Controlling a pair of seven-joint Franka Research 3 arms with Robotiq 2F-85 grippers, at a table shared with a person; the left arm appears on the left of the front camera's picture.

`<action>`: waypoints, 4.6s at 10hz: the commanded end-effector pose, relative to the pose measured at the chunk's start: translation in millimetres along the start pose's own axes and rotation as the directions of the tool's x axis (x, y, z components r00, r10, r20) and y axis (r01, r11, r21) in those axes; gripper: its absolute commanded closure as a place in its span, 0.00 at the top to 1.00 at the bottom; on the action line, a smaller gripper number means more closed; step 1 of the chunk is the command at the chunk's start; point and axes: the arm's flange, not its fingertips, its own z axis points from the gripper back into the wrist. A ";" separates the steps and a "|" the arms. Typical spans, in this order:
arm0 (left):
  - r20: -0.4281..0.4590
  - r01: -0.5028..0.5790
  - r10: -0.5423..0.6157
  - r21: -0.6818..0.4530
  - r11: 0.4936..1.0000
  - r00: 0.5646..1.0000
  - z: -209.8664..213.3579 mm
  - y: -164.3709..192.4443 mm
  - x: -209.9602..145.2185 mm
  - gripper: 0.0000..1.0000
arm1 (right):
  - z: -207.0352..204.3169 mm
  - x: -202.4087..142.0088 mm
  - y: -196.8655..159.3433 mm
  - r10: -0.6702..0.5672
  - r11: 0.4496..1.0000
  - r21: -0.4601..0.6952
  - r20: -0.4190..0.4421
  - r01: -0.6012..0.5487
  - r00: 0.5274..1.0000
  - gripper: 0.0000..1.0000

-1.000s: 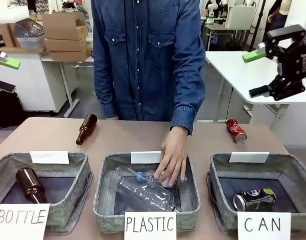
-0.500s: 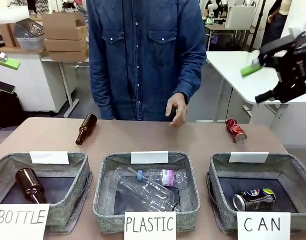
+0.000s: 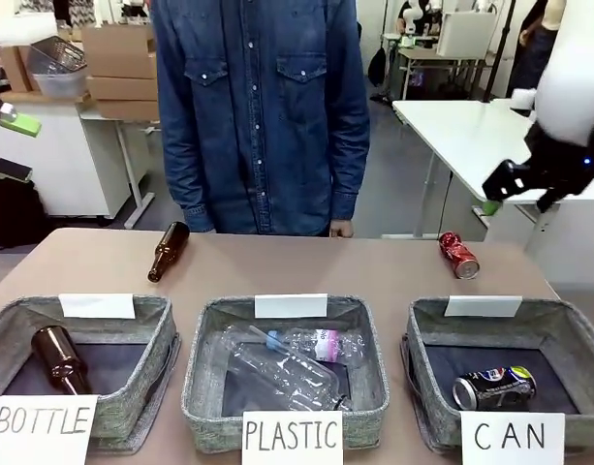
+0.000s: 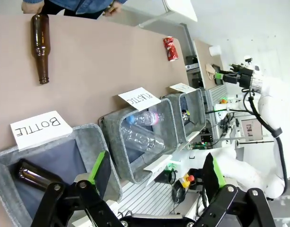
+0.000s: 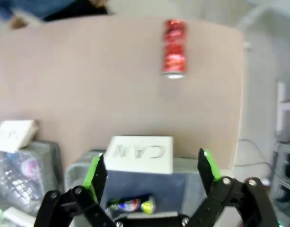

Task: Sort the can waste into the basket.
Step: Pick up the can waste from the table and place it in the right Fabric basket.

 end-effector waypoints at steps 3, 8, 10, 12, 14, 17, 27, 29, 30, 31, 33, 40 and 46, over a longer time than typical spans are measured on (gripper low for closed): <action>-0.003 0.016 -0.016 -0.006 1.000 1.000 1.4 -0.8 0.3 1.00 | 1.1 -0.5 -0.6 0.002 1.000 -0.003 0.000 -0.002 1.000 1.00; -0.003 0.016 -0.016 -0.006 1.000 1.000 1.4 -0.8 0.3 1.00 | -135.0 97.3 -34.8 -0.037 0.999 0.007 -0.153 0.038 0.988 1.00; -0.003 0.016 -0.016 -0.006 1.000 1.000 1.4 -0.8 0.3 1.00 | -199.8 113.1 -46.9 -0.114 0.993 0.008 -0.112 0.116 0.987 1.00; -0.003 0.016 -0.016 -0.006 1.000 1.000 1.4 -0.8 0.3 1.00 | -241.8 117.4 -53.6 -0.140 0.988 0.049 -0.099 0.145 0.985 1.00; -0.003 0.016 -0.016 -0.006 1.000 1.000 1.4 -0.8 0.3 1.00 | -271.1 116.6 -57.0 -0.151 0.985 0.053 -0.159 0.161 0.976 1.00; -0.003 0.016 -0.016 -0.006 1.000 1.000 1.4 -0.8 0.3 1.00 | -282.4 112.4 -52.6 -0.135 0.989 0.043 -0.175 0.144 0.975 1.00; -0.003 0.016 -0.016 -0.006 1.000 1.000 1.4 -0.8 0.3 1.00 | -284.3 106.7 -48.3 -0.088 0.994 0.040 -0.192 0.097 0.977 0.08; -0.003 0.016 -0.016 -0.006 1.000 1.000 1.4 -0.8 0.3 1.00 | -284.4 106.0 -48.1 -0.081 0.995 0.046 -0.206 0.092 0.975 0.08; -0.003 0.016 -0.016 -0.006 1.000 1.000 1.4 -0.8 0.3 1.00 | -284.1 105.7 -48.0 -0.077 0.995 0.047 -0.208 0.088 0.975 0.08; -0.003 0.016 -0.016 -0.006 1.000 1.000 1.4 -0.8 0.3 1.00 | -282.6 105.5 -48.6 -0.073 0.995 0.049 -0.207 0.085 0.976 0.08; -0.003 0.016 -0.016 -0.006 1.000 1.000 1.4 -0.8 0.3 1.00 | -273.1 105.5 -50.5 -0.073 0.995 0.054 -0.192 0.085 0.979 0.08; -0.003 0.016 -0.016 -0.006 1.000 1.000 1.4 -0.8 0.3 1.00 | -5.9 -36.9 -48.4 0.393 0.907 0.240 -0.193 -0.345 0.899 0.08; -0.003 0.016 -0.016 -0.006 1.000 1.000 1.4 -0.8 0.3 1.00 | -1.3 -112.7 0.0 0.992 0.105 0.386 0.029 -0.916 0.126 0.08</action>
